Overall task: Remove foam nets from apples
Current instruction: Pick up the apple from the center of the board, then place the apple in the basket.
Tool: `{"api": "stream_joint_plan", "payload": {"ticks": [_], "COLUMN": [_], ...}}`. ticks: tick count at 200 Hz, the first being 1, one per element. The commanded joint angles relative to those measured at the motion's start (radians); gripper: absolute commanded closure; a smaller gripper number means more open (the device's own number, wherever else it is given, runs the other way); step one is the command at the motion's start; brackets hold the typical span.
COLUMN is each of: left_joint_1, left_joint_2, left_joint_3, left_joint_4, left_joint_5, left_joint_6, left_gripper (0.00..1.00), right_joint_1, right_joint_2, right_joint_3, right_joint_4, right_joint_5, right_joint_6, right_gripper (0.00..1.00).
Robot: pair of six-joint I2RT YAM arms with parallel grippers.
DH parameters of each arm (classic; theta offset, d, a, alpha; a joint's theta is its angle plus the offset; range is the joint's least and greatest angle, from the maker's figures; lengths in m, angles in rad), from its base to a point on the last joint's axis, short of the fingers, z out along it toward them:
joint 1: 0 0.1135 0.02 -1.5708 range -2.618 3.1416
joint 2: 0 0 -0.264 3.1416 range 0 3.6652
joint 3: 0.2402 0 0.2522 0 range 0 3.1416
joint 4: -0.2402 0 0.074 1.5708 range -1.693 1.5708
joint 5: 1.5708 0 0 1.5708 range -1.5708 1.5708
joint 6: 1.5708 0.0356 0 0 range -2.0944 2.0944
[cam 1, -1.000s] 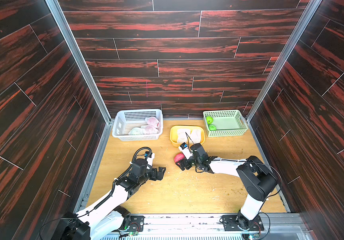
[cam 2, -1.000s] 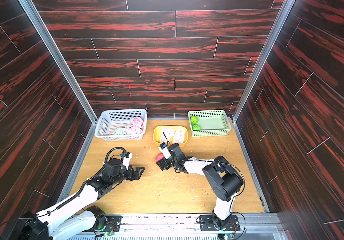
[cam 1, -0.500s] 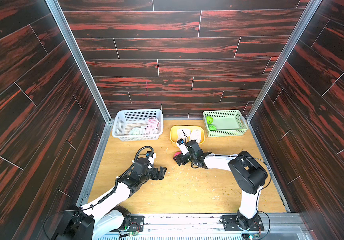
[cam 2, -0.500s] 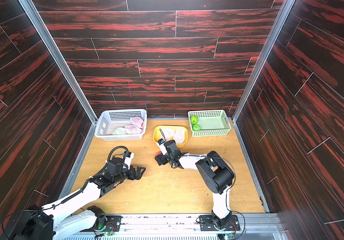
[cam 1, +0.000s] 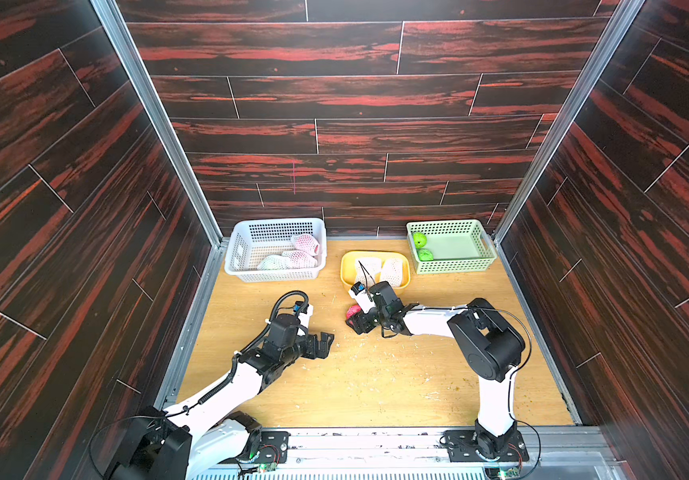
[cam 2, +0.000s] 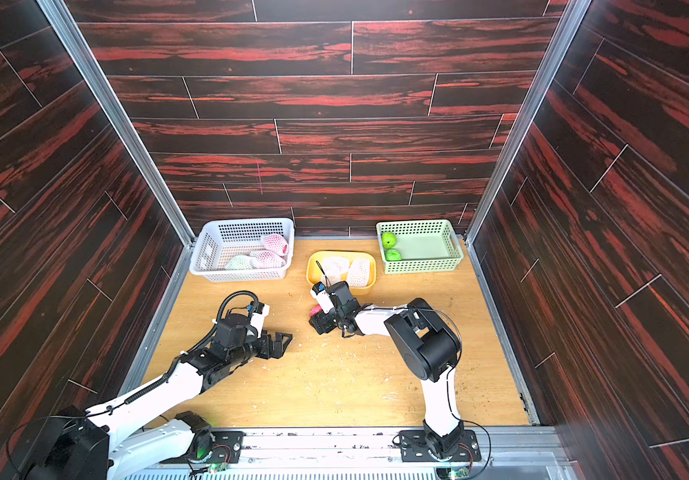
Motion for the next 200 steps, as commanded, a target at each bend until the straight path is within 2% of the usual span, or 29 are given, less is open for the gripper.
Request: {"api": "stream_joint_plan", "payload": {"ticks": [1,20,53,81,103,129,154,200], "left_joint_1": [-0.002,-0.002,-0.003,-0.018,-0.054,-0.116,-0.163,-0.171], "left_joint_2": [0.011,0.034,0.089,0.191,0.308,0.423,0.507,0.58], "left_joint_3": [0.033,0.055,0.119,0.242,0.393,0.559,0.674,0.715], "left_joint_4": [0.054,0.083,0.191,0.293,0.296,0.25,0.207,0.194], "left_joint_5": [0.055,0.085,0.175,0.226,0.241,0.234,0.211,0.139], "left_joint_6": [0.027,0.046,0.09,0.098,0.119,0.154,0.173,0.122], "left_gripper": [0.0,0.0,0.0,0.0,0.0,0.0,0.0,0.0], "right_joint_1": [-0.017,-0.041,-0.11,-0.22,-0.336,-0.495,-0.599,-0.691], "right_joint_2": [-0.041,-0.103,-0.239,-0.297,-0.288,-0.184,-0.03,0.272], "right_joint_3": [0.003,-0.002,-0.006,0.063,0.146,0.296,0.474,0.845], "right_joint_4": [-0.009,-0.011,-0.006,-0.056,-0.114,-0.212,-0.311,-0.499], "right_joint_5": [-0.1,-0.149,-0.219,-0.262,-0.237,-0.167,-0.122,-0.071], "right_joint_6": [0.013,0.03,0.053,0.088,0.106,0.116,0.087,0.067], "right_gripper": [0.51,0.61,0.66,0.68,0.68,0.69,0.69,0.69]}}
